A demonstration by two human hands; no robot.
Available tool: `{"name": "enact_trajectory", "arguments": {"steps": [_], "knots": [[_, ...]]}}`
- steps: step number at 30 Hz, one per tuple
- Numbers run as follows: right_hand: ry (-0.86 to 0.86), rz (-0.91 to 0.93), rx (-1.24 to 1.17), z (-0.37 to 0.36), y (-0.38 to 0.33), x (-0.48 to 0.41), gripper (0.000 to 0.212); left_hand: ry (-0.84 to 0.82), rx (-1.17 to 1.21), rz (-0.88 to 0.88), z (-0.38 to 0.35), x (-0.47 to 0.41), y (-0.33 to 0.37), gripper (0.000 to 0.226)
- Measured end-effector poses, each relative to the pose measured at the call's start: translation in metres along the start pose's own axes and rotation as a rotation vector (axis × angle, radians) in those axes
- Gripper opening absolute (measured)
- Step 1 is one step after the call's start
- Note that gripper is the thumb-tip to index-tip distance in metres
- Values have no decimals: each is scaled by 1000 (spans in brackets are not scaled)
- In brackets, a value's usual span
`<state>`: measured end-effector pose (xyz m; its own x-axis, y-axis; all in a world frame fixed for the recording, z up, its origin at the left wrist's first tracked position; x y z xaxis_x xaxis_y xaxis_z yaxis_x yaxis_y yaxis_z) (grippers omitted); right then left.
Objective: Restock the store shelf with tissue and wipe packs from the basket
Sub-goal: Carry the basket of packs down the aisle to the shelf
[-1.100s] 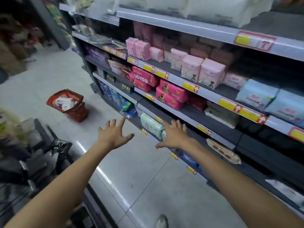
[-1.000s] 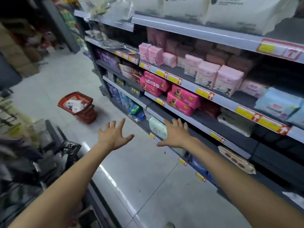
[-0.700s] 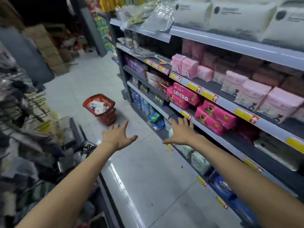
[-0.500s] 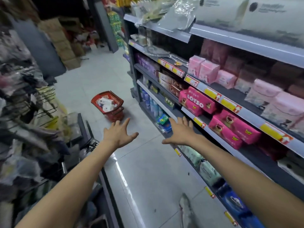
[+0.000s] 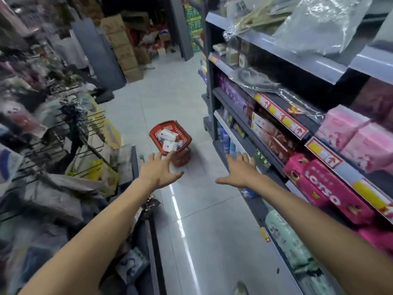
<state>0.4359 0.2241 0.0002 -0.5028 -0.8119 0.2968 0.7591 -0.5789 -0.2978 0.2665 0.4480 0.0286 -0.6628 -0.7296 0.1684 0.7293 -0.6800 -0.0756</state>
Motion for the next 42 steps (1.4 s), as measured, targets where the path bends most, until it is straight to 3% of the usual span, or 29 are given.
{"name": "enact_trajectory", "arguments": {"steps": [14, 17, 24, 37, 42], "knots": [[-78, 54, 31, 33, -67, -287, 106, -39, 36, 102, 4, -260, -112, 94], [-89, 42, 33, 44, -93, -352, 106, -79, 31, 94, 3, -330, -143, 101], [-115, 18, 25, 58, -128, -480, 101, -118, 31, 42, -2, -473, -185, 97], [-109, -110, -102, 32, -71, -735, 97, -280, -60, -14, -75, -737, -187, 95], [-190, -206, -216, 5, -50, -808, 101, -340, -141, -74, -105, -836, -176, 91]]}}
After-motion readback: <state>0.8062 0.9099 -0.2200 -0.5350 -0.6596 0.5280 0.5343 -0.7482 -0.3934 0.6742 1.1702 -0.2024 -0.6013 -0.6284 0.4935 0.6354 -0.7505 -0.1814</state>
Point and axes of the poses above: each hand's wrist, its own x-axis away from the middle knuckle, its own z-axis out of the back of the hand, y = z × x, the point moved 1 cm from there along -x, towards the middle knuckle, and after that the axes turned 12 degrees about z, right-handed, at the moved point
